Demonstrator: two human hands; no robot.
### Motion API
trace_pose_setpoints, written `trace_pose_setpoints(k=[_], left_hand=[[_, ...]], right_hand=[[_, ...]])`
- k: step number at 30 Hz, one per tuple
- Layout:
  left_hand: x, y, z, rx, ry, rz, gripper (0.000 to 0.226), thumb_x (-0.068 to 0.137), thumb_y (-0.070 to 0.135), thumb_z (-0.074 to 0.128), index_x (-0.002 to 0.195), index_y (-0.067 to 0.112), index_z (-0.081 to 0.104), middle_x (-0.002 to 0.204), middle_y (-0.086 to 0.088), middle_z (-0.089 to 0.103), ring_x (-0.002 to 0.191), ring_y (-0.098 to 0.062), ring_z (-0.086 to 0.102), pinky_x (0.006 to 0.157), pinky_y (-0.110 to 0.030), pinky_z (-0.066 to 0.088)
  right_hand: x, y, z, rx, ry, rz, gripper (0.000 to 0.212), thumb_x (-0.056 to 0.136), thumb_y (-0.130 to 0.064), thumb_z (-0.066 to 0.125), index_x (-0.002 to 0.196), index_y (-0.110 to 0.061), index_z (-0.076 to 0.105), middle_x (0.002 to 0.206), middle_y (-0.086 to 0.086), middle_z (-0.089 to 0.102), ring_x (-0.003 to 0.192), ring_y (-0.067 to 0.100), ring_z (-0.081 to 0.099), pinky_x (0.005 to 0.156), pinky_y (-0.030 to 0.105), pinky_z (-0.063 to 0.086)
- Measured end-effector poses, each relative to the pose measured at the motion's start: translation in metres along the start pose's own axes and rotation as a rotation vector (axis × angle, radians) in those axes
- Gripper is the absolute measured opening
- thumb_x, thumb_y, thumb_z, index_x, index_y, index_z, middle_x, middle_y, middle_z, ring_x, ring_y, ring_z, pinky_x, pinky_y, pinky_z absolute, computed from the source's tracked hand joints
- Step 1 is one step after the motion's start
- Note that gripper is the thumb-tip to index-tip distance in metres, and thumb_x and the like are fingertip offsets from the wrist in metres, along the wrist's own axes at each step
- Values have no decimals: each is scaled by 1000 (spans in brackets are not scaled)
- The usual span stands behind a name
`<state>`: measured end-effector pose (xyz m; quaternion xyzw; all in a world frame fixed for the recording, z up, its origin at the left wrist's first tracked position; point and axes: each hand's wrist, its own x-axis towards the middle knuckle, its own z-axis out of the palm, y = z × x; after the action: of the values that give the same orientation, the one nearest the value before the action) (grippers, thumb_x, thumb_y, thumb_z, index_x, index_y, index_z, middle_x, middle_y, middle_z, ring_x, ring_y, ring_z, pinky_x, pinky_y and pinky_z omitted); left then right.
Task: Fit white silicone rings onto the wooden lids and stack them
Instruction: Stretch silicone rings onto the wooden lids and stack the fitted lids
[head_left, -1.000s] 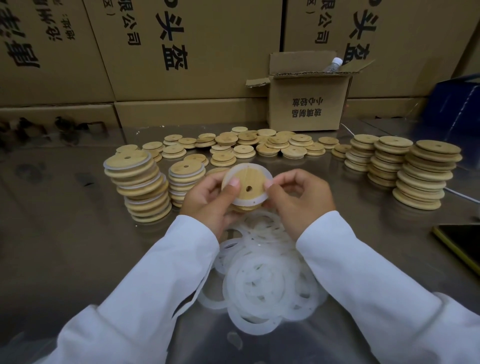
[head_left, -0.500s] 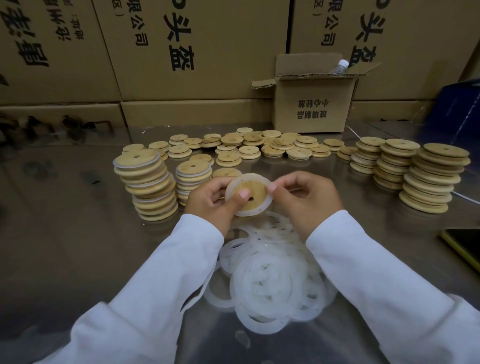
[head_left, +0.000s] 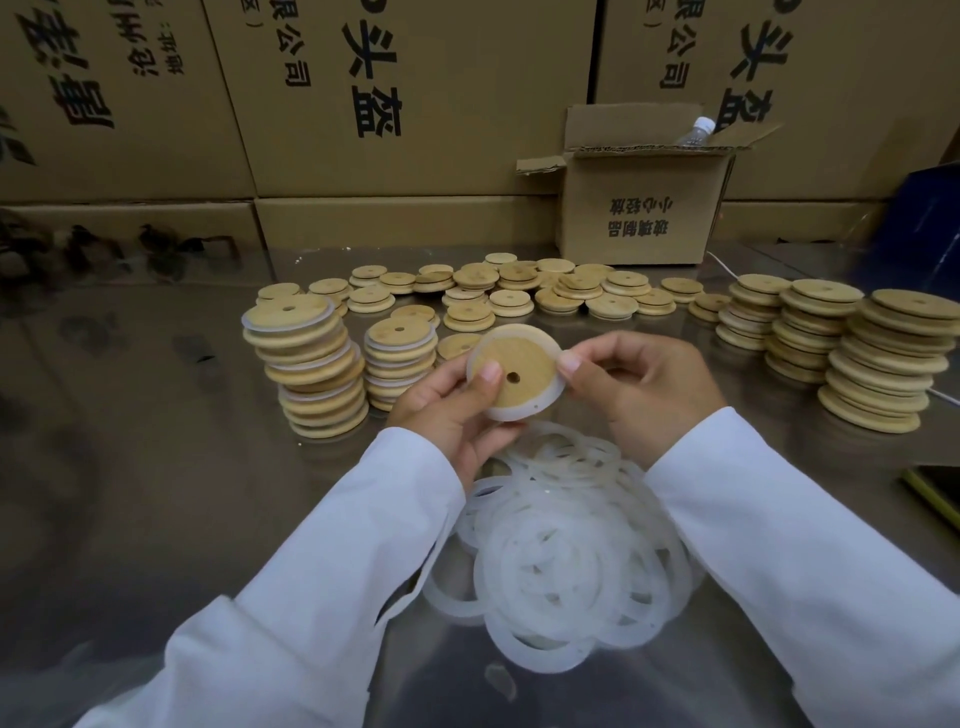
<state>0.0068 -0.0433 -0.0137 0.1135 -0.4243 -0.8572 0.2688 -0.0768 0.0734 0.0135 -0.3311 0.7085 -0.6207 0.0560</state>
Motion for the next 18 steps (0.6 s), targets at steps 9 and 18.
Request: trace_pose_setpoints(k=[9, 18], left_hand=[[1, 1, 3, -3, 62, -17, 28, 87, 6, 51, 114, 2, 57, 107, -16, 65, 97, -27, 63, 62, -31, 59], [-2, 2, 3, 113, 56, 72, 16, 81, 2, 58, 97, 6, 60, 90, -12, 69, 84, -25, 68, 68, -34, 59]], right_hand=[[-2, 1, 3, -186, 12, -72, 20, 84, -20, 65, 67, -27, 59, 67, -11, 61, 63, 4, 54, 55, 10, 40], [-3, 10, 4, 175, 30, 91, 13, 80, -17, 69, 68, -21, 67, 49, -12, 62, 49, -4, 55, 51, 8, 44]])
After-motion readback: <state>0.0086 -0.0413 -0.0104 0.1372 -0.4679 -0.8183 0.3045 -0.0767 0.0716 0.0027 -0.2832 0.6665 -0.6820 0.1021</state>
